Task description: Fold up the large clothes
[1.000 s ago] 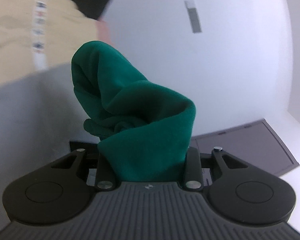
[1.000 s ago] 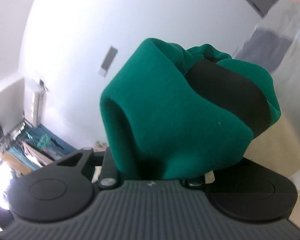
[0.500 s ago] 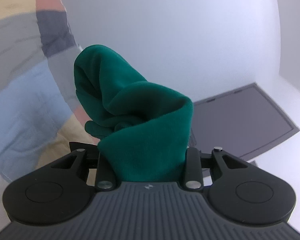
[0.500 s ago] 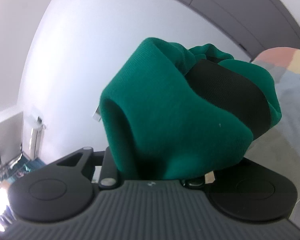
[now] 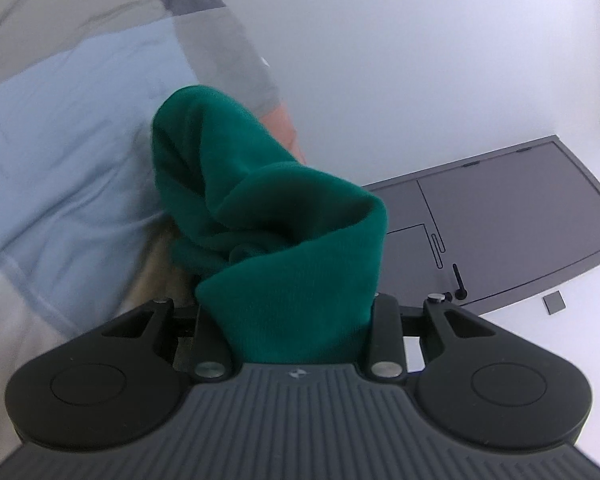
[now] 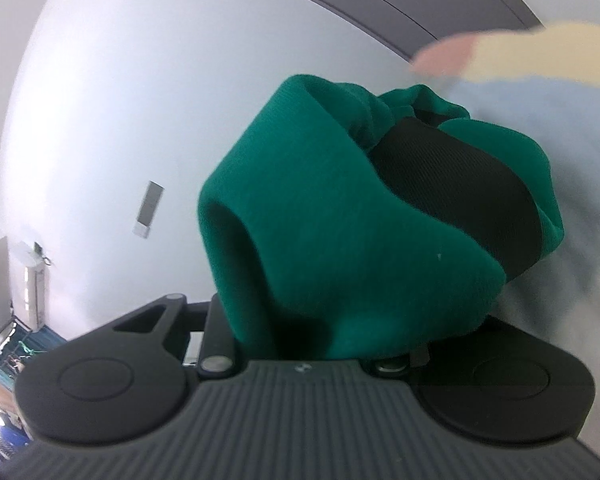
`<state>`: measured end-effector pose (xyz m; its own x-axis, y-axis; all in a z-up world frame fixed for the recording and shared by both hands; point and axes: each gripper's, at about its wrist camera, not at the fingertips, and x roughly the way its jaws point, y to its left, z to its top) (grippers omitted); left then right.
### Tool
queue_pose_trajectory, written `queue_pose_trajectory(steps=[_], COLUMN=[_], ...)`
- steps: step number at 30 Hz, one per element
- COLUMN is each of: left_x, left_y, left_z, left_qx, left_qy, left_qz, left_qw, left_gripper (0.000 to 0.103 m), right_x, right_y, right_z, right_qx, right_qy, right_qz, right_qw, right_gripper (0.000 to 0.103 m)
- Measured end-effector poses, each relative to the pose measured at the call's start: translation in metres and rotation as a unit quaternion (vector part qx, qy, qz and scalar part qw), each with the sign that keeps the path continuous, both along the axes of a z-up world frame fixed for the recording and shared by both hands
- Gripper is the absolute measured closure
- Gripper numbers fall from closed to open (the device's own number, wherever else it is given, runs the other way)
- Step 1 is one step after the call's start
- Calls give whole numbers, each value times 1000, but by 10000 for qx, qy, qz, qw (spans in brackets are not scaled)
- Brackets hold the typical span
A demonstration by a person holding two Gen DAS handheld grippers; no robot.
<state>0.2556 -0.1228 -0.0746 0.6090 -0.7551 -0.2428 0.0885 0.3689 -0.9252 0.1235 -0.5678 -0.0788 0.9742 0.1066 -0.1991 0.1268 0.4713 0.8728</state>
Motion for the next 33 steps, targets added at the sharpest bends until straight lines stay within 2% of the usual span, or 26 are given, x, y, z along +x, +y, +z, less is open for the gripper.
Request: queue_pose_trajectory(steps=[3, 7, 10, 14, 15, 17, 18, 19, 21, 24, 30, 33], left_x=[-7, -14, -23, -26, -27, -28, -29, -28, -35, -51, -94, -118], left_y=[2, 4, 5, 2, 2, 3, 3, 3, 8, 19, 29, 33], left_z=[-9, -22, -13, -2, -1, 1, 1, 3, 7, 19, 67, 101], left_qx=[161, 255, 513, 675, 710, 761, 827, 945, 1191, 1386, 2107, 2501], left_qy=[-272, -313, -384, -337, -280, -161, -107, -72, -115, -164, -597, -907], left_qz=[-42, -68, -146, -180, -181, -245, -335, -365, -402, -448, -467, -347], left_qw=[9995, 9992, 9978, 9970, 9969, 9967, 9959, 9948, 9920, 9892, 9746, 9633], left_gripper=[64, 63, 63, 61, 56, 41, 27, 22, 21, 21, 21, 21], right_x=[-6, -7, -13, -2, -2, -2, -3, -3, -5, 5, -20, -11], right_y=[4, 8, -15, -5, -5, -3, -1, 0, 7, 7, 12, 3], right_z=[-22, -39, -40, -24, -25, -23, -21, -19, -12, 0, 33, 58], right_qx=[-159, -219, -306, -92, -47, 32, 39, 4, -185, -450, -723, -1004], right_qy=[40, 58, 140, 222, 242, 290, 297, 298, 340, 464, 694, 679], right_qz=[-8, -2, -98, -154, -167, -200, -199, -198, -117, -132, -278, -374], right_qw=[9999, 9997, 9994, 9996, 9996, 9994, 9994, 9994, 9992, 9978, 9946, 9919], right_gripper=[66, 65, 65, 65, 63, 60, 57, 54, 42, 32, 32, 32])
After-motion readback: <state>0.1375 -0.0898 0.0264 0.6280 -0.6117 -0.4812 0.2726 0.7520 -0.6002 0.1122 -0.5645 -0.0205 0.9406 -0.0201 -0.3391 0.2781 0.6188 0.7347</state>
